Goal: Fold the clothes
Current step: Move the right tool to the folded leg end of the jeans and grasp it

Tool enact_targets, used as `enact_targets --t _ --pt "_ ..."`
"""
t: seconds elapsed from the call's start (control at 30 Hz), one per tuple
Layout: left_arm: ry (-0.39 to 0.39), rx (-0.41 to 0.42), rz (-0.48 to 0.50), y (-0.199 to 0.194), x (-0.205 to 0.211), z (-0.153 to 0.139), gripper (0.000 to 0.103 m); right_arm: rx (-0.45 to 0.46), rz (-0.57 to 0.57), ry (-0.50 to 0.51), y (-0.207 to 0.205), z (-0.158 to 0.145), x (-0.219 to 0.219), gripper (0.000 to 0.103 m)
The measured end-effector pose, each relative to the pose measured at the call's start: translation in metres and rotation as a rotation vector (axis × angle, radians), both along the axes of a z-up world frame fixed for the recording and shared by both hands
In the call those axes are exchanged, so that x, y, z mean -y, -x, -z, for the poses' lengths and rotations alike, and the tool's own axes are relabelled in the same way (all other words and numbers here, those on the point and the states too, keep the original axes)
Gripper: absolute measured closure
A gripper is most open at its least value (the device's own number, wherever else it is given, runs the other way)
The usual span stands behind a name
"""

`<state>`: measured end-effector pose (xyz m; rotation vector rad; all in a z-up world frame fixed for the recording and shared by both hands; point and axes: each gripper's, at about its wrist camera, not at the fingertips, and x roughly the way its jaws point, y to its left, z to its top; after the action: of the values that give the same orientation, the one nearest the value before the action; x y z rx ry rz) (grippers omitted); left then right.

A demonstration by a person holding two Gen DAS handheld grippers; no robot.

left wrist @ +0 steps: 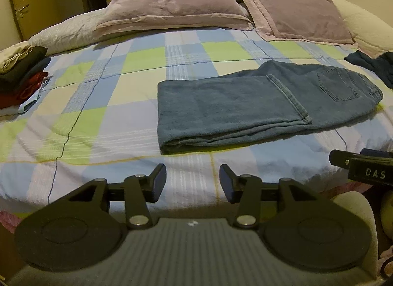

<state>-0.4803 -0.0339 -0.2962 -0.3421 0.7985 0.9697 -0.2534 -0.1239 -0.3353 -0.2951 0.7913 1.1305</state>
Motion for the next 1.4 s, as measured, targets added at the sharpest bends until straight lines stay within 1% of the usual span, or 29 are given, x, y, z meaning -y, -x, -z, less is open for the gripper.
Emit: enact_targets --t 0.27,0.63,0.8,0.87,0.93,1.1,1.17,1.27,1.4 --pt "0.03 -0.02 0.026 -0.014 -0.006 0.01 0.059 -0.014 0.027 0.024 -0.008 0.008 0.002 0.029" --pt "0.07 -0.031 -0.006 -0.019 -0.027 0.022 0.059 -0.031 0.02 0.06 -0.019 0.02 -0.017 0.029" --pt "0.081 -0.038 -0.009 -0.028 -0.032 0.026 0.057 -0.048 0.022 0.067 -0.025 0.027 -0.021 0.029" --pt "0.085 -0.033 -0.007 -0.031 -0.035 0.028 0.057 -0.062 0.03 0.06 -0.033 0.03 -0.022 0.029" --pt "0.087 -0.01 -0.01 -0.031 -0.04 0.028 0.057 -0.083 0.041 0.044 -0.044 0.032 -0.021 0.029" --pt "0.065 0.067 0.009 -0.031 -0.059 0.025 0.059 -0.32 0.183 -0.142 -0.122 0.04 0.002 0.029" --pt "0.07 0.097 0.024 -0.034 -0.069 0.025 0.064 -0.456 0.274 -0.259 -0.164 0.048 0.018 0.029" --pt "0.102 0.141 0.034 -0.042 -0.086 0.029 0.065 -0.599 0.415 -0.412 -0.222 0.063 0.041 0.029" --pt "0.138 0.167 0.033 -0.055 -0.105 0.038 0.065 -0.666 0.576 -0.513 -0.277 0.081 0.057 0.03"
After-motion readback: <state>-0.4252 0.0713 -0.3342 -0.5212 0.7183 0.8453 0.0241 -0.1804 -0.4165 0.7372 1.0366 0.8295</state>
